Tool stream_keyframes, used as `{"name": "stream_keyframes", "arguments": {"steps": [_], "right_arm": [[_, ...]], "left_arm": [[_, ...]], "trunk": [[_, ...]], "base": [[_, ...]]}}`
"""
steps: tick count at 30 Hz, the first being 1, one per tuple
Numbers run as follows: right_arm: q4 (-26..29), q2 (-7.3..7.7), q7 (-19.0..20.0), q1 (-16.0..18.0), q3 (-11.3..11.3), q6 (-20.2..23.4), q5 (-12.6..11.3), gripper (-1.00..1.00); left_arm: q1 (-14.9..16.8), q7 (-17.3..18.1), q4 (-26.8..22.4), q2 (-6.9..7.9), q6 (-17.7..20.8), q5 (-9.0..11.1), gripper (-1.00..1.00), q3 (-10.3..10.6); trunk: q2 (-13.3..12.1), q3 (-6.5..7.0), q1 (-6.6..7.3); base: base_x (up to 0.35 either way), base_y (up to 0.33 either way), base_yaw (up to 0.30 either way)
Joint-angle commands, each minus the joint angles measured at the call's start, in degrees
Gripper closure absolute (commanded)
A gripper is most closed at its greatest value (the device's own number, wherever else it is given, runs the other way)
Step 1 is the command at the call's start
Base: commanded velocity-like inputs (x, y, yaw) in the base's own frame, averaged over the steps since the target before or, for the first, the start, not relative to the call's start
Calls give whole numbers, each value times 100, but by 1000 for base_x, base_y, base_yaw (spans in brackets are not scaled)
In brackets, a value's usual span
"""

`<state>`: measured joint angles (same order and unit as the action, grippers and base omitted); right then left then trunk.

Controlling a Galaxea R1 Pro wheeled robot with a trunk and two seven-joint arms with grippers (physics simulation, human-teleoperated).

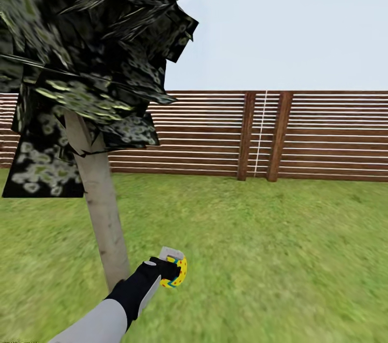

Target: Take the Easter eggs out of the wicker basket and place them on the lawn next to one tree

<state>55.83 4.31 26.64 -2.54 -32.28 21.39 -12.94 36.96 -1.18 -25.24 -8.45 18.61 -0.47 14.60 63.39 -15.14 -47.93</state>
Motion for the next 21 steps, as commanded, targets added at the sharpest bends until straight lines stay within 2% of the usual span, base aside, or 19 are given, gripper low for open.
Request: {"name": "stream_keyframes", "arguments": {"steps": [1, 6, 14, 21], "right_arm": [[8, 0, 8, -1, -6, 49, -51, -100], [10, 3, 8, -1, -6, 49, -52, -100], [9, 5, 8, -1, -6, 49, -53, -100], [7, 6, 8, -1, -6, 49, -53, -100]], "left_arm": [[4, -14, -8, 1, 30, -5, 100, 25], [4, -14, -8, 1, 32, -4, 100, 25], [4, -3, -8, 1, 33, 15, 100, 25], [4, 32, -8, 1, -314, 16, 100, 17]], "trunk": [[4, -1, -4], [4, 19, -4], [4, 37, -4], [4, 51, -4]], "base": [[265, -199, 261], [244, -210, 206], [128, -245, 105], [30, -39, 72]]}}
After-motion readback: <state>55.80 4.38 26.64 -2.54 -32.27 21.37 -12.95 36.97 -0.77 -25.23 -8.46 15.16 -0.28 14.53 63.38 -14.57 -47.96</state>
